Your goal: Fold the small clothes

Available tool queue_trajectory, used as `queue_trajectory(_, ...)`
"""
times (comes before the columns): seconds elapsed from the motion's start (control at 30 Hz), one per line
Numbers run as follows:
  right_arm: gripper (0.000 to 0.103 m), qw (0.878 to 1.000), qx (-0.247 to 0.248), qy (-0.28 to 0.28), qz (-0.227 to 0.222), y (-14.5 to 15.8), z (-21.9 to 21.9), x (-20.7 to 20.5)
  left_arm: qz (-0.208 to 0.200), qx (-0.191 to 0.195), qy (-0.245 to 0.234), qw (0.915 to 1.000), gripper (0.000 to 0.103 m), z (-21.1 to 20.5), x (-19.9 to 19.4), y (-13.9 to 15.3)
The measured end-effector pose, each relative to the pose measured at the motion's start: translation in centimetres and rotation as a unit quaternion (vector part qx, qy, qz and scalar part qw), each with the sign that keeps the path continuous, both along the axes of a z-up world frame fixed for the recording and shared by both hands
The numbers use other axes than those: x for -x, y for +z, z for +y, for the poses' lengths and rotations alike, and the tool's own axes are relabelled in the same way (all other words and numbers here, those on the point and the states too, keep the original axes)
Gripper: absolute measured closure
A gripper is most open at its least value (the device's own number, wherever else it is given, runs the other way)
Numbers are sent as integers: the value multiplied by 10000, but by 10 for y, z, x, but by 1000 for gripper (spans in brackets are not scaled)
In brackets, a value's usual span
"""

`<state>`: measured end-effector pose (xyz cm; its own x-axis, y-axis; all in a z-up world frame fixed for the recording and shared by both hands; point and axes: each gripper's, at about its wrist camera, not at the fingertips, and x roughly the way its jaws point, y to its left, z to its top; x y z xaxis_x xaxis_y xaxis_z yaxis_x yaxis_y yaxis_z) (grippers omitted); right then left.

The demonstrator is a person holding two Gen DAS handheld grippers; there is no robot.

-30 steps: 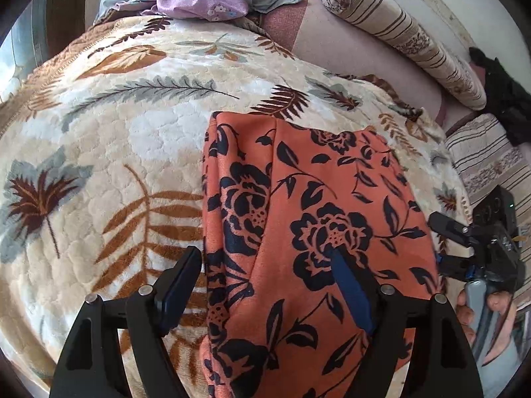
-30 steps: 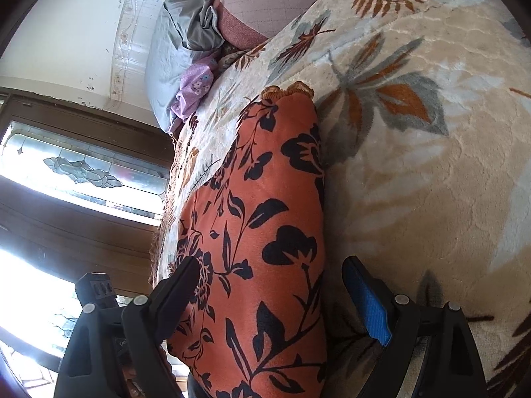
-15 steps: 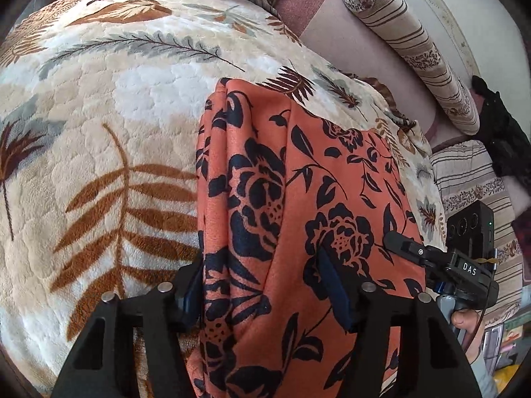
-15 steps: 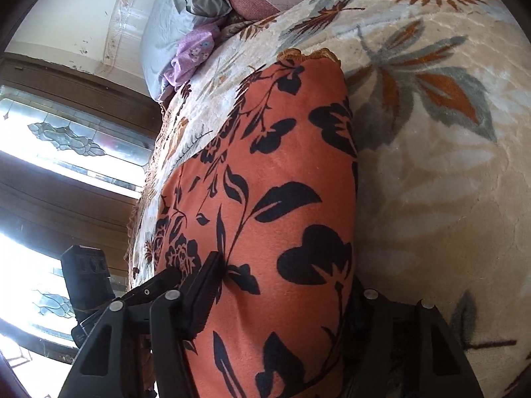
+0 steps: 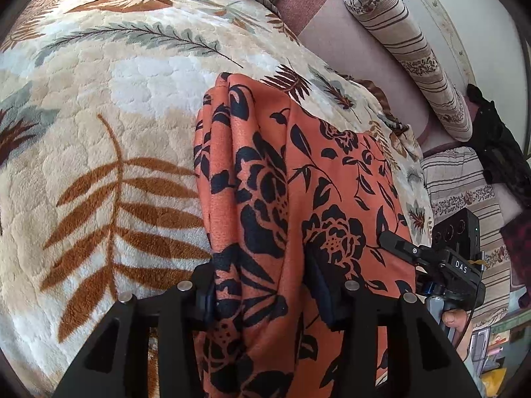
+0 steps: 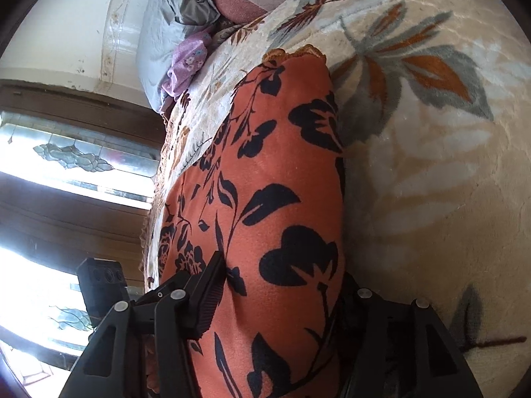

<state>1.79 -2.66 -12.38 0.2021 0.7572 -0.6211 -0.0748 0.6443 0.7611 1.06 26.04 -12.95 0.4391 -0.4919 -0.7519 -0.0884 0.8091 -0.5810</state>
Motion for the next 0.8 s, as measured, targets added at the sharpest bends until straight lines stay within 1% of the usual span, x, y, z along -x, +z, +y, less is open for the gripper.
queue_trajectory(0.1, 45, 10000, -14, 50, 20, -1, -1, -1, -26, -18, -54, 10000, 51, 0, 1, 1)
queue_trajectory(0.13, 50, 10000, 57, 81, -5, 0, 0, -2, -57, -94, -100, 9999, 53, -2, 1, 3)
queue_trajectory(0.17, 54, 9999, 112, 108, -48, 2, 1, -1, -101, -151, -154, 9997, 56, -2, 2, 5)
queue_trajectory(0.23, 60, 9991, 311, 194, -220, 10, 4, 2, -190, -189, -224, 9994, 68, -3, 4, 10)
queue_trajectory(0.33, 64, 9965, 543, 323, -540, 31, 10, 7, -265, -245, -218, 9991, 72, -2, 7, 19)
queue_trajectory(0.43, 66, 9934, 641, 464, -834, 54, 12, 12, -371, -223, -203, 9989, 74, -2, 11, 29)
queue_trajectory(0.53, 66, 9897, 702, 496, -1145, 81, 5, 13, -579, -120, -181, 9981, 74, -6, 15, 47)
queue_trajectory(0.67, 66, 9856, 700, 393, -1491, 116, -19, 8, -937, -150, -280, 9951, 74, -21, 9, 81)
queue_trajectory(0.8, 66, 9829, 615, 162, -1727, 144, -51, -2, -1232, -240, -485, 9909, 74, -40, -4, 110)
